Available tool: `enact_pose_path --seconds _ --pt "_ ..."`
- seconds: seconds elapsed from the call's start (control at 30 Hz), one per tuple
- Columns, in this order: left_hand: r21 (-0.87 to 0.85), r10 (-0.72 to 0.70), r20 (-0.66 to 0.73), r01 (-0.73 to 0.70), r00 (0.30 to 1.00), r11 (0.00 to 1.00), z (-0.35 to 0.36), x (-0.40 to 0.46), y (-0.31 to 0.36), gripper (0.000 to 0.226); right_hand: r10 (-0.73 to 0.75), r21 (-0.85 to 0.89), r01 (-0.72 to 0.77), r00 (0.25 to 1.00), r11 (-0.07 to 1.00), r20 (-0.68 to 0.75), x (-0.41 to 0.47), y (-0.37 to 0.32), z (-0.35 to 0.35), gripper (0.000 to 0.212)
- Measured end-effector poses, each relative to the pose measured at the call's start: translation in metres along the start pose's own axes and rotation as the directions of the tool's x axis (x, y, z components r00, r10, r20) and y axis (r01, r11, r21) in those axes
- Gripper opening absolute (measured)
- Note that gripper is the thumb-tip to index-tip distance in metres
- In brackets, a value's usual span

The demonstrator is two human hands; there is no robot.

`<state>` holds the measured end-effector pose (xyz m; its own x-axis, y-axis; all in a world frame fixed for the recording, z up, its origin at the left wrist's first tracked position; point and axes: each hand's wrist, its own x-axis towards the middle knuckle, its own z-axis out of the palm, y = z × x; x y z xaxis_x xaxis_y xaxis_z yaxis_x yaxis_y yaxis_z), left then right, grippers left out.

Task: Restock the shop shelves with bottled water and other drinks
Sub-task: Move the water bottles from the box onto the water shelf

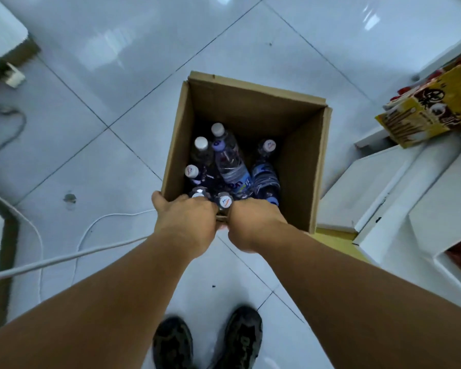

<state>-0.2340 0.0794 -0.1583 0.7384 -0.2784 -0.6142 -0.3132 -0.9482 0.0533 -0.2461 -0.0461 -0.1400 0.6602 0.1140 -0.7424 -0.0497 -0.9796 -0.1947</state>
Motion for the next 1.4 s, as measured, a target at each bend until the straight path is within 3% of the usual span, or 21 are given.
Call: enact_pose_path --seconds 0.17,0.27,0.4,0.57,0.9,1.2,1.4 --pt "0.016 -0.052 0.012 0.052 0.999 0.999 0.040 -0.048 -0.007 0.014 -0.073 -0.011 0.074 0.993 0.997 0.096 -0.025 -0.017 0.040 0.017" --pt "0.022 -0.037 0.003 0.037 0.999 0.999 0.059 -0.074 -0.010 0.023 -0.072 -0.014 0.073 0.993 0.997 0.091 -0.043 -0.028 0.066 0.006" --pt "0.001 -0.039 0.037 0.039 0.999 0.999 0.081 -0.108 -0.007 0.033 -0.070 -0.026 0.073 0.992 0.997 0.108 -0.063 -0.033 0.100 0.020" --pt "-0.026 -0.075 0.061 0.077 0.995 0.997 0.108 -0.143 0.000 0.035 -0.103 -0.078 0.117 0.982 0.990 0.157 -0.083 -0.036 0.128 0.014" --pt "-0.159 -0.237 0.055 0.243 0.970 0.957 0.167 -0.198 0.044 0.024 -0.172 -0.229 0.213 0.968 0.950 0.184 -0.129 -0.021 0.173 0.006" --pt "-0.179 -0.228 0.031 0.229 0.973 0.957 0.218 -0.256 0.074 0.023 -0.178 -0.204 0.211 0.969 0.956 0.170 -0.187 -0.009 0.238 0.008" --pt "-0.169 -0.230 0.042 0.233 0.972 0.958 0.259 -0.318 0.113 0.025 -0.208 -0.178 0.256 0.946 0.950 0.248 -0.235 0.010 0.294 0.020"
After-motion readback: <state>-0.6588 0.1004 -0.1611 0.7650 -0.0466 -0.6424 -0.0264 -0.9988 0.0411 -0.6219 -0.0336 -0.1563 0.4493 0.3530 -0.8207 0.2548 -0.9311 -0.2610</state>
